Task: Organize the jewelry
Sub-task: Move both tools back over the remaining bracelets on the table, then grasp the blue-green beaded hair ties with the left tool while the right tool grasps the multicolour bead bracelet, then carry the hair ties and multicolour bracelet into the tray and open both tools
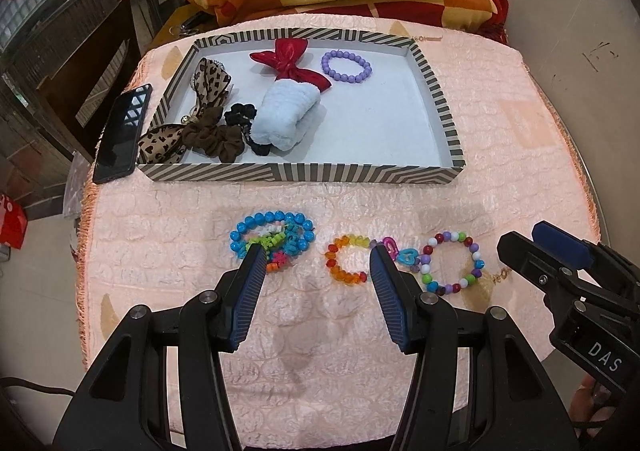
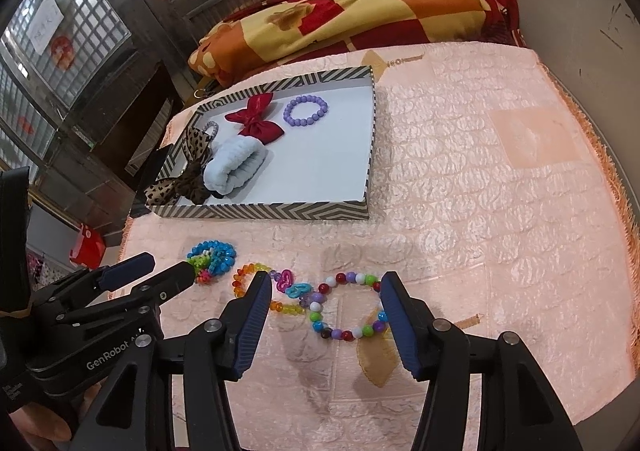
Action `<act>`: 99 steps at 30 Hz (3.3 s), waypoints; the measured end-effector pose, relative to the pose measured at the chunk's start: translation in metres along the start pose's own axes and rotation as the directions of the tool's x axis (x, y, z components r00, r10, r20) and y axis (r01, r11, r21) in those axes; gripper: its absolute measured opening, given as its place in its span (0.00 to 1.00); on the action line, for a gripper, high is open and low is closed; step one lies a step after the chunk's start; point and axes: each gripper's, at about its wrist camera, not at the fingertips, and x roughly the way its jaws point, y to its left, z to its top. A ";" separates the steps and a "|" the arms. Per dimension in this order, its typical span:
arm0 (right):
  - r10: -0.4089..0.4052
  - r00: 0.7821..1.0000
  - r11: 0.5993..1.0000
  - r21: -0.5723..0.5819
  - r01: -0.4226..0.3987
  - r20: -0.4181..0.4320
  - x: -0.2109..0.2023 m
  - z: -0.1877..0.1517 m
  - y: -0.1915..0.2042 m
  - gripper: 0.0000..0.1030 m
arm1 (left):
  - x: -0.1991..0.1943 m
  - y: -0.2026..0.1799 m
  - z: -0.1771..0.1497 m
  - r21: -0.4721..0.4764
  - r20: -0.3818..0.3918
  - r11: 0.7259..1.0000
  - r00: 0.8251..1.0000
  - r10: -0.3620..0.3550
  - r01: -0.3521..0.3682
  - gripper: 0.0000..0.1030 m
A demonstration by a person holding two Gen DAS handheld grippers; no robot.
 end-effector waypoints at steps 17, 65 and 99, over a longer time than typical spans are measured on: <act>-0.013 0.999 1.000 0.015 0.014 -0.044 0.014 -0.001 -0.015 0.54 | 0.009 0.022 0.002 -0.040 -0.027 0.999 1.000 0.000 -0.001 0.52; -0.088 0.980 0.960 -0.278 0.036 -0.176 0.078 -0.038 0.023 0.50 | 0.081 0.066 0.011 0.048 -0.160 0.989 0.979 -0.130 0.139 0.10; 0.231 0.971 0.972 0.023 -0.233 0.065 -0.002 0.053 -0.009 0.08 | -0.023 0.046 0.088 0.078 0.022 0.968 0.970 -0.242 0.240 0.10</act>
